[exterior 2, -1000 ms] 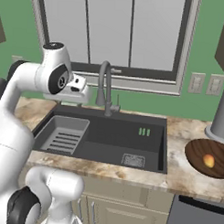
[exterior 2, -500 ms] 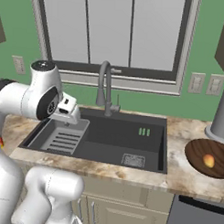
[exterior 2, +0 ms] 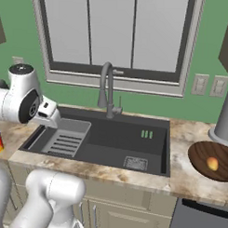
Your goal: Move the cup from next to the sink to the open cabinet. Then, move the bowl with the mango to the fridge to clear the area for faucet cleaning.
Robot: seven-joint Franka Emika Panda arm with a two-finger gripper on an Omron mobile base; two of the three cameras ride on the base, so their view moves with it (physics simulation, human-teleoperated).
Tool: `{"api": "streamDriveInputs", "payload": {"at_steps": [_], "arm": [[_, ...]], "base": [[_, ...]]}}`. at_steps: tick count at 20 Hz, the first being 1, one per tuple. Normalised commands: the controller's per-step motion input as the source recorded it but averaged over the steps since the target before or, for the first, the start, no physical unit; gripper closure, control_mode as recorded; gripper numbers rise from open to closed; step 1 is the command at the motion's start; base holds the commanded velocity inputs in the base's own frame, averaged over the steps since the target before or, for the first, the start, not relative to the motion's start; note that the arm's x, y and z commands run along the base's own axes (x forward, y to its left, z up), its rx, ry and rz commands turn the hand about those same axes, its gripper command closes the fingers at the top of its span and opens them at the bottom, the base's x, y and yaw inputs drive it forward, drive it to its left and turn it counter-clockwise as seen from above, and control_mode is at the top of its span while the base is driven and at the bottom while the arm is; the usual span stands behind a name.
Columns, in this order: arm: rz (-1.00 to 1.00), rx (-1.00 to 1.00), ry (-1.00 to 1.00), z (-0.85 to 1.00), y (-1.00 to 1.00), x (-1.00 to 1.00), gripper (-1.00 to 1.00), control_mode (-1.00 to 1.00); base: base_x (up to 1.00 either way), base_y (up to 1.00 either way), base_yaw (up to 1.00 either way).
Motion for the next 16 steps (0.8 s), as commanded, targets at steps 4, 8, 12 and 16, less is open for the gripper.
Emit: {"api": "streamDriveInputs", "payload": {"at_steps": [4,8,12,16], "arm": [[0.04,0.00,0.25,0.00,1.00,0.00,-1.00,-1.00],[0.07,0.00,0.30,-0.03,1.00,0.06,-1.00,-1.00],[0.10,0.00,0.26,-0.17,0.89,0.07,-1.00,-1.00],[0.12,-0.06,0.05,-0.52,0.72,0.02,-1.00,-1.00]], "base": [[0.00,0.00,0.00],[0.00,0.00,0.00],[0.00,0.00,0.00],[0.00,0.00,0.00]]}}
